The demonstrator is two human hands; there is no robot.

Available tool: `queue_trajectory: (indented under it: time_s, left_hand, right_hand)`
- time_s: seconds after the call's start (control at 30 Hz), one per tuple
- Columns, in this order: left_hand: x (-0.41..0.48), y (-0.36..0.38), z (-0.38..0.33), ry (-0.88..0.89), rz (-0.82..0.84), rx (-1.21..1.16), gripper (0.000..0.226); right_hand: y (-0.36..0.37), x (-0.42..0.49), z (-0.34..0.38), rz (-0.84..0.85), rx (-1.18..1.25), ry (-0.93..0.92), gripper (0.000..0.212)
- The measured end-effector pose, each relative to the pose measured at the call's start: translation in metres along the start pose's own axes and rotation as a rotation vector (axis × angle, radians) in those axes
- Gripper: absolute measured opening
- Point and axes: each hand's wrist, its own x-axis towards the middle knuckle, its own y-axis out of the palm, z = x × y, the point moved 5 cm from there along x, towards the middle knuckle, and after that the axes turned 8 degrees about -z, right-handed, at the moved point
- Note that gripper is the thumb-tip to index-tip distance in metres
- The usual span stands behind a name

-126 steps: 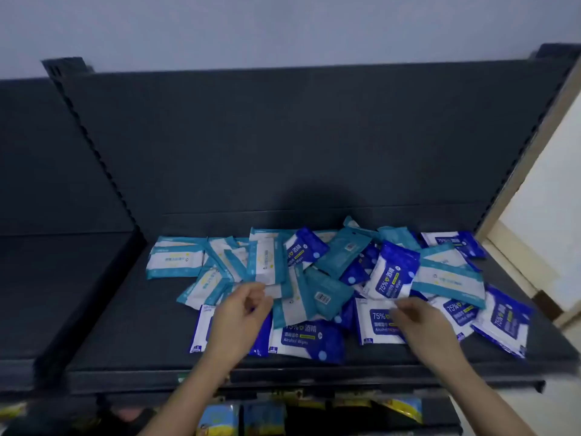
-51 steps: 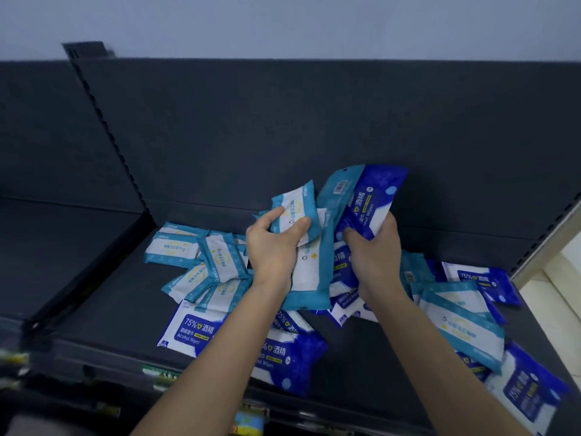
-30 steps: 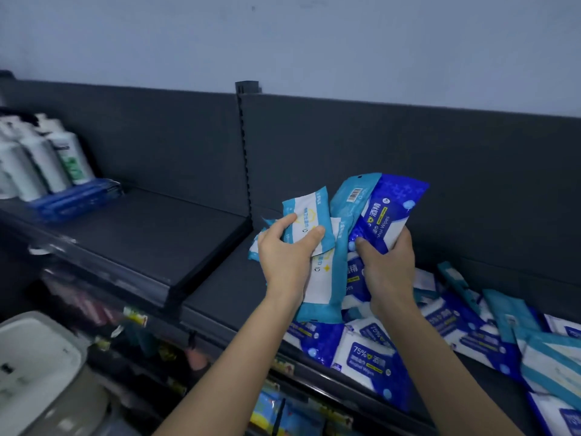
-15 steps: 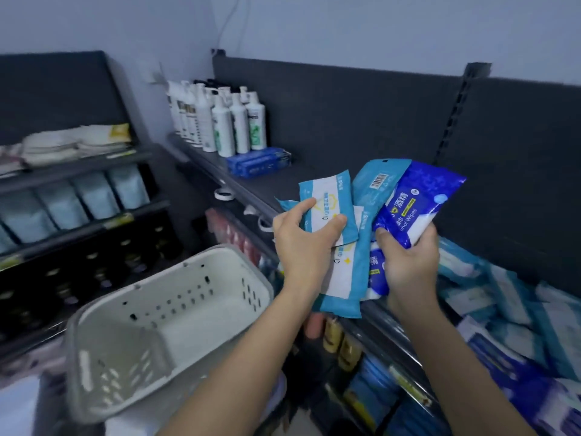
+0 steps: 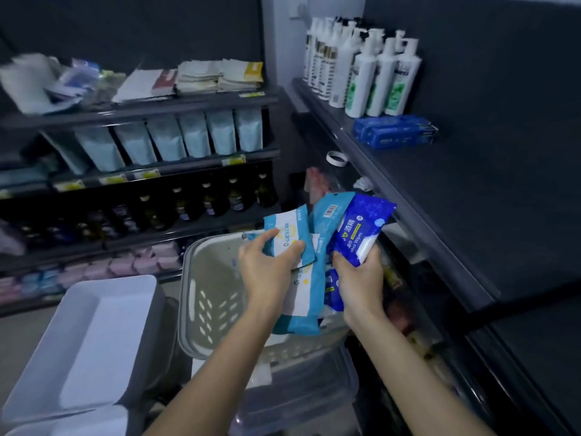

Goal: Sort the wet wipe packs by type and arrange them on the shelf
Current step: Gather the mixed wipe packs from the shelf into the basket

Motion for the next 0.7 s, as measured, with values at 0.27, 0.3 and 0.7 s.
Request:
queue_trajectory:
  time_s: [0.27, 0.3, 0.7]
  left_hand:
    - [0.041, -0.006, 0.085, -0.347, -0.038, 0.103, 0.049]
    - [0.044, -0.005, 0.092, -0.382, -0.037, 0.116, 0.048]
    - [0.051, -0.002, 0.107, -0.217, 0.285, 0.653, 0.051]
  right_hand:
    - [0.046, 0.025, -0.082, 0.094, -0.184, 0.336, 0.035]
    - [0.048, 0.028, -0.089, 0.092, -0.209, 0.387, 0.036]
    - [0.056, 0.040, -0.088, 0.533, -0.680, 0.427, 0.013]
